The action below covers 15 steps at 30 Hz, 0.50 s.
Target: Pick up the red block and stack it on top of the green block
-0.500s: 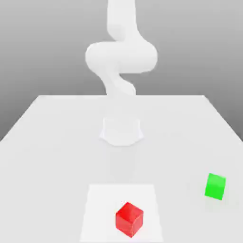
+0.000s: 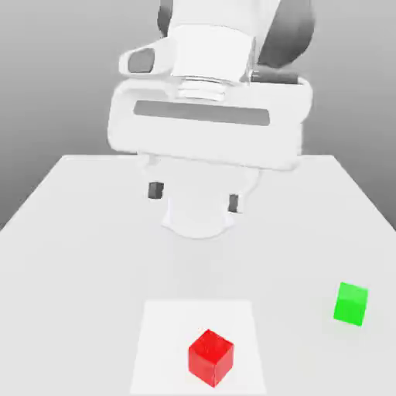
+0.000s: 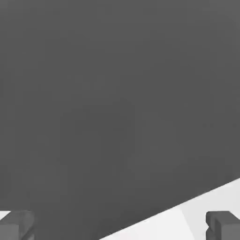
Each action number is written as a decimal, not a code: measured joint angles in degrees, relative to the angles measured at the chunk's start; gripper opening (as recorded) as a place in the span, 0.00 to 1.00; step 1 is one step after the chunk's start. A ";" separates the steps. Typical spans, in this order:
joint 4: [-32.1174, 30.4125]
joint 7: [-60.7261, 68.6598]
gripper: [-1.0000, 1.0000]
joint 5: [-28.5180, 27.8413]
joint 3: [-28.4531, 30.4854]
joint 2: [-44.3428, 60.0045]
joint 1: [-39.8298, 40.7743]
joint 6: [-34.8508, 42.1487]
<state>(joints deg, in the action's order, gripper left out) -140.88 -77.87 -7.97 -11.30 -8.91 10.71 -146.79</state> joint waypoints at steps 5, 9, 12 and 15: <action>-2.63 -7.44 0.50 -0.02 -0.48 10.12 0.32 -4.39; -4.52 -11.36 0.50 2.23 -0.58 17.83 -0.36 -8.30; -4.01 -13.71 0.50 0.33 1.00 23.92 -1.55 -12.96; -3.22 -15.50 0.00 -1.95 3.44 29.27 -3.53 -17.32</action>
<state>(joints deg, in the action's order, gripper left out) -144.10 -93.36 -9.92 -7.86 20.36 7.18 -164.11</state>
